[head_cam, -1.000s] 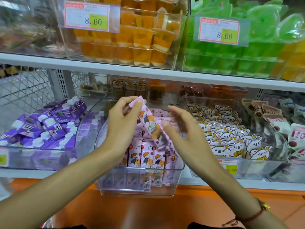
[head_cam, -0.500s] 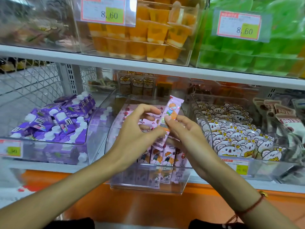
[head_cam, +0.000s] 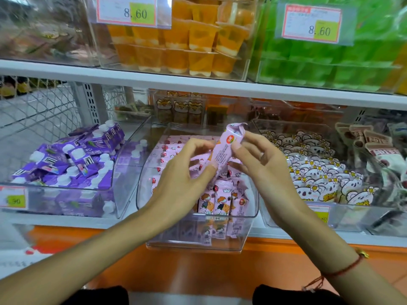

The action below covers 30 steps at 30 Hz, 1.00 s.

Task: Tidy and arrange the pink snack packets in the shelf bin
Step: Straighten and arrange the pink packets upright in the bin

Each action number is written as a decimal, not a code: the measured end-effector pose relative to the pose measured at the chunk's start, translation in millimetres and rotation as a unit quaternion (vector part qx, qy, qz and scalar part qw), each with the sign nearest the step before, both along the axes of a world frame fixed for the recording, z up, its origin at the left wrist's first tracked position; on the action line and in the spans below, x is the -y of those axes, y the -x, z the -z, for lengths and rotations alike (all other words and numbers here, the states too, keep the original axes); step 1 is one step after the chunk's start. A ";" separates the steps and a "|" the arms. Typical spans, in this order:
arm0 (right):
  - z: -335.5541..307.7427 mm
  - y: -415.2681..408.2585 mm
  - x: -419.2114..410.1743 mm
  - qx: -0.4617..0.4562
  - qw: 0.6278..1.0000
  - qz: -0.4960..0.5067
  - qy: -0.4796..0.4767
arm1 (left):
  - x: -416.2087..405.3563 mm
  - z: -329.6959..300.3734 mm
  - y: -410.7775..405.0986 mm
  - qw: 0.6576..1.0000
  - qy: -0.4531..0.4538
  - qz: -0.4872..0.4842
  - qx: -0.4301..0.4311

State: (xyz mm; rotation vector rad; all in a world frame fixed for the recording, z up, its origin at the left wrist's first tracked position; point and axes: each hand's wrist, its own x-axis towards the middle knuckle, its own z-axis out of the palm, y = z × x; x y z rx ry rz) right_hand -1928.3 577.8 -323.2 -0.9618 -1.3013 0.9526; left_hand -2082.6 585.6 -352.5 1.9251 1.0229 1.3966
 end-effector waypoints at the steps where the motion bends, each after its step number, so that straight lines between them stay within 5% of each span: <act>1: 0.8 1.0 1.1 0.003 1.000 0.016 -0.015 | -0.2 1.5 -0.4 1.000 -0.013 -0.015 -0.018; 5: 2.6 1.9 3.6 0.027 0.998 0.043 -0.045 | 0.8 -1.2 -3.3 0.998 -0.024 -0.056 -0.015; 11: 2.7 -2.8 0.6 0.068 0.997 0.040 -0.004 | 4.9 -16.3 -2.8 0.955 0.267 0.050 0.122; 15: 2.7 -1.8 1.4 0.071 0.996 0.044 -0.007 | 6.6 -19.6 -3.1 0.927 0.342 0.082 0.133; 20: 2.4 -3.3 2.3 0.078 0.997 0.009 -0.025 | 5.7 -17.7 1.3 0.955 0.265 0.080 0.105; 25: 1.0 -11.1 4.9 0.165 0.965 -0.039 -0.200 | 2.9 -22.9 10.5 0.983 0.139 0.072 0.095; 30: 3.3 -10.7 4.4 0.187 0.957 -0.043 -0.216 | 2.2 -19.9 14.5 0.989 0.100 0.066 0.090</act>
